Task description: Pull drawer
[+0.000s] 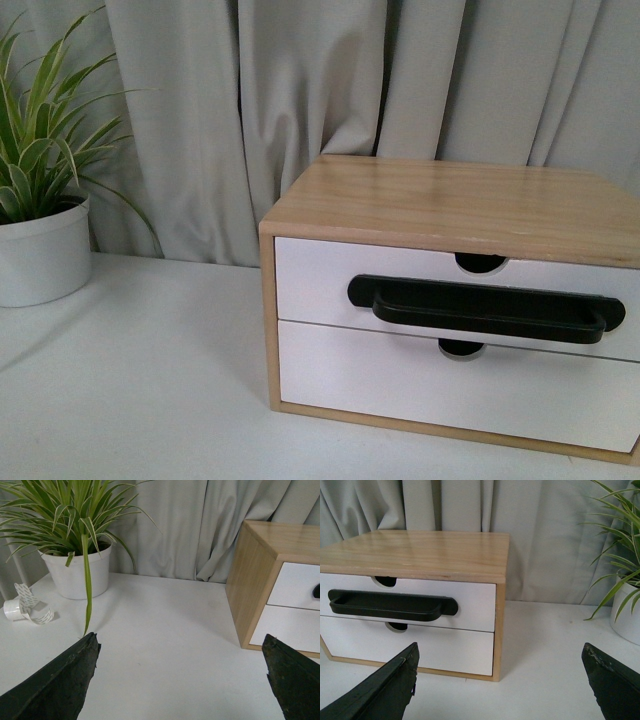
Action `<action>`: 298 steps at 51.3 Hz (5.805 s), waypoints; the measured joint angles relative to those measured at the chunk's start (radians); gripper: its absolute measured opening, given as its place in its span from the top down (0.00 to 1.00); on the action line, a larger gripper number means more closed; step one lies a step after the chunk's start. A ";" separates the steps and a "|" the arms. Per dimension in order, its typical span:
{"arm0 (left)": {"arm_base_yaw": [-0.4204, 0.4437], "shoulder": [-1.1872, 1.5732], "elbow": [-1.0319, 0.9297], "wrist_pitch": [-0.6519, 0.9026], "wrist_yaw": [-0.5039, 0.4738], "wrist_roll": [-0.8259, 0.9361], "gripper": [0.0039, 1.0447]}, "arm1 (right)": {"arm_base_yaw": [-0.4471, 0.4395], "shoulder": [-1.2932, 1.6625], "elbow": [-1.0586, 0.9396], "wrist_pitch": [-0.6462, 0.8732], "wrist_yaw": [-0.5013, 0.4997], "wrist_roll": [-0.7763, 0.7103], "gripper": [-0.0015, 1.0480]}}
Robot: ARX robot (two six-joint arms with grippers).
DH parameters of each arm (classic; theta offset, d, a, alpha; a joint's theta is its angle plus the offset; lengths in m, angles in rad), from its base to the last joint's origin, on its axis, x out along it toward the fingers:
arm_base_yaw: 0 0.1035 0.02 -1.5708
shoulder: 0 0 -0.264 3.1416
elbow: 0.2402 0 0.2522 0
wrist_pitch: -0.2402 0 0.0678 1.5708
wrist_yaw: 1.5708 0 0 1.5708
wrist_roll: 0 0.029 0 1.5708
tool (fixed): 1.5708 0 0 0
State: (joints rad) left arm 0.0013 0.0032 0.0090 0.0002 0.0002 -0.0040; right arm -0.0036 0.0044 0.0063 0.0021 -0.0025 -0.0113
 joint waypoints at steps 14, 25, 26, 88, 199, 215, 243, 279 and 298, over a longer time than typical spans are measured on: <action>0.000 0.000 0.000 0.000 0.000 0.000 0.06 | 0.000 0.000 0.000 0.000 0.000 0.000 0.09; 0.000 0.000 0.000 0.000 0.000 0.000 0.06 | 0.000 0.000 0.000 0.000 0.000 0.000 0.09; 0.000 0.000 0.000 0.000 0.000 0.000 0.06 | 0.000 0.000 0.000 0.000 0.000 0.000 0.09; -0.010 0.045 0.007 -0.020 0.024 -0.009 0.06 | -0.010 0.019 0.015 -0.057 -0.066 0.001 0.09; -0.590 1.713 1.032 0.029 0.324 1.119 0.06 | 0.017 1.284 0.527 0.150 -0.521 -1.039 0.09; -0.586 1.772 1.097 -0.014 0.279 1.146 0.06 | 0.032 1.334 0.552 0.180 -0.518 -1.027 0.09; -0.576 1.823 1.145 -0.063 0.233 1.194 0.06 | 0.048 1.418 0.587 0.248 -0.511 -0.985 0.09; -0.575 1.842 1.179 -0.134 0.210 1.235 0.06 | 0.091 1.526 0.652 0.251 -0.501 -0.949 0.09; -0.576 1.848 1.186 -0.145 0.210 1.240 0.06 | 0.095 1.567 0.692 0.192 -0.496 -0.989 0.09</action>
State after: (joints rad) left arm -0.5747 1.8511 1.1954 -0.1448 0.2100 1.2358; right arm 0.0914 1.5711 0.6983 0.1936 -0.4988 -1.0004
